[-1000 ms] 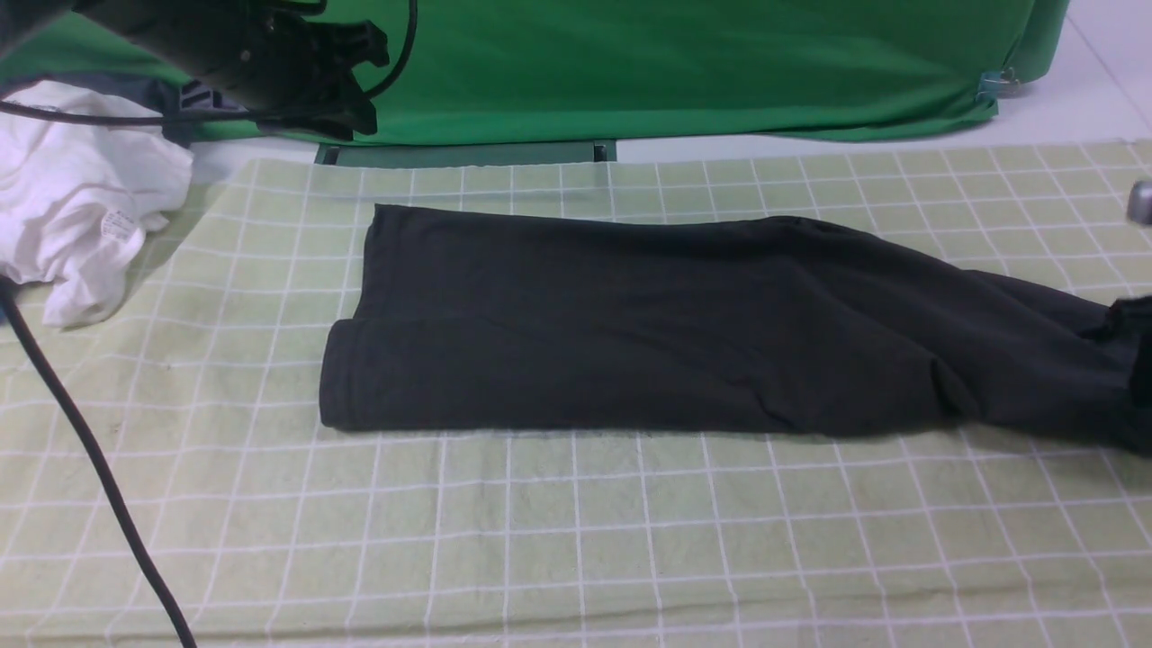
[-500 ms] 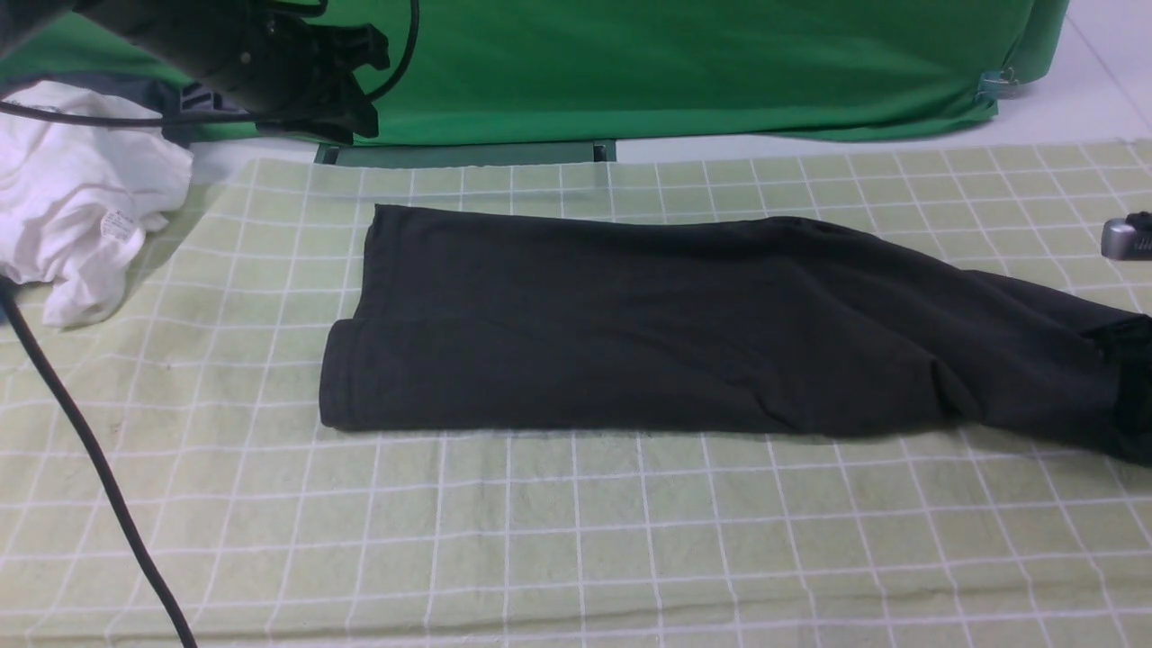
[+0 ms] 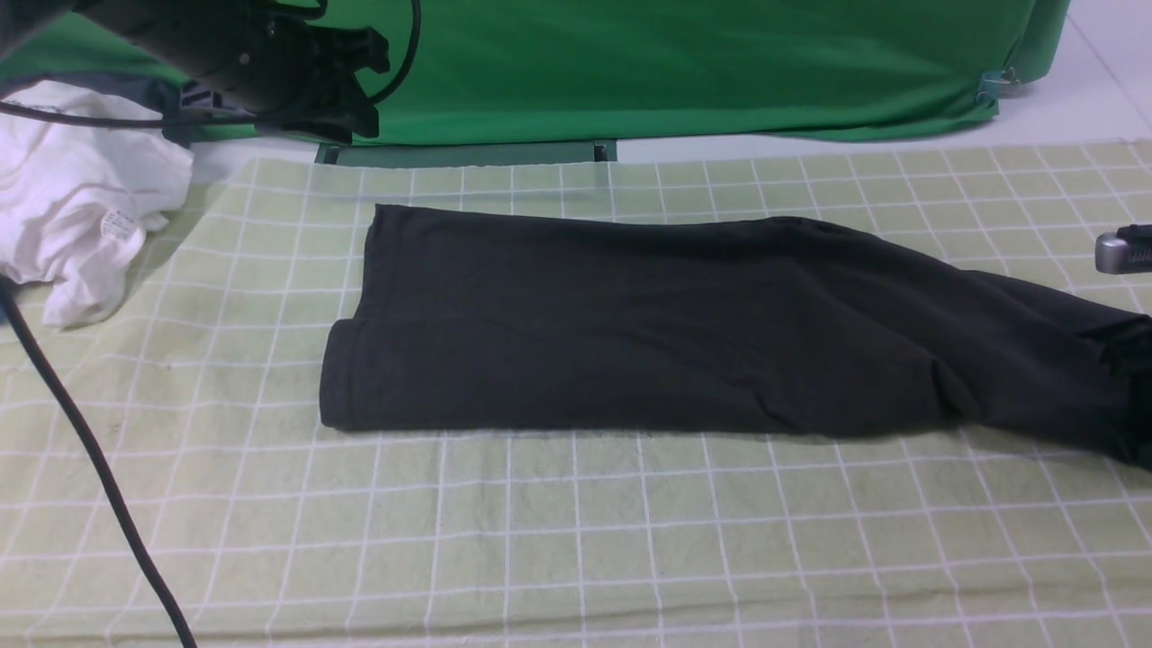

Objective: Fold a long-sleeved shirt over a green coffee tablecloth.
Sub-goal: 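Pull the folded dark garment lengthwise by its ends to straighten it flat on the table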

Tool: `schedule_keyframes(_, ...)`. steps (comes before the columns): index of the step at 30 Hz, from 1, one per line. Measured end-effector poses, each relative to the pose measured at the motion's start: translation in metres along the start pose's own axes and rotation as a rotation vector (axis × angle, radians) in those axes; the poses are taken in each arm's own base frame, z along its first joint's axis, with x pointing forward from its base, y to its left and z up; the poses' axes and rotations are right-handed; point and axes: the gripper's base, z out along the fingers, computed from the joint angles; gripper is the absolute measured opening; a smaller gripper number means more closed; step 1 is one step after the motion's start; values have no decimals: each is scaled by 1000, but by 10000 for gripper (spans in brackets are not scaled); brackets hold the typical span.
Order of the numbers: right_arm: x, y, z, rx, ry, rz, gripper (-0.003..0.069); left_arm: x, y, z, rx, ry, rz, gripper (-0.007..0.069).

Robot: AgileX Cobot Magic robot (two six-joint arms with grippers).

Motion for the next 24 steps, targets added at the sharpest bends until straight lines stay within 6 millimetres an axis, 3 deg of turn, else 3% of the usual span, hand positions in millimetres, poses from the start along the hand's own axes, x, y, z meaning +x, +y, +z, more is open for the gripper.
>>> schedule_keyframes(1, 0, 0, 0, 0, -2, 0, 375, 0, 0, 0, 0, 0, 0, 174)
schedule_keyframes(3, -1, 0, -3, 0, 1, -7, 290, 0, 0, 0, 0, -1, 0, 175)
schedule_keyframes(5, -3, 0, -7, -3, 8, -22, 132, 0, 0, 0, 0, -1, 0, 178)
schedule_keyframes(7, -5, 0, -11, -3, 10, -28, 48, 0, 0, 0, 0, -1, 2, 181)
schedule_keyframes(14, -16, -2, -32, 5, -21, -33, 29, 0, 0, 0, 0, -1, 2, 183)
schedule_keyframes(21, -38, -7, -76, 52, -137, -45, 29, -1, 0, 0, -2, -12, -11, 192)
schedule_keyframes(24, -42, -13, -83, 101, -174, -56, 29, -1, 0, 0, -3, -13, -28, 194)
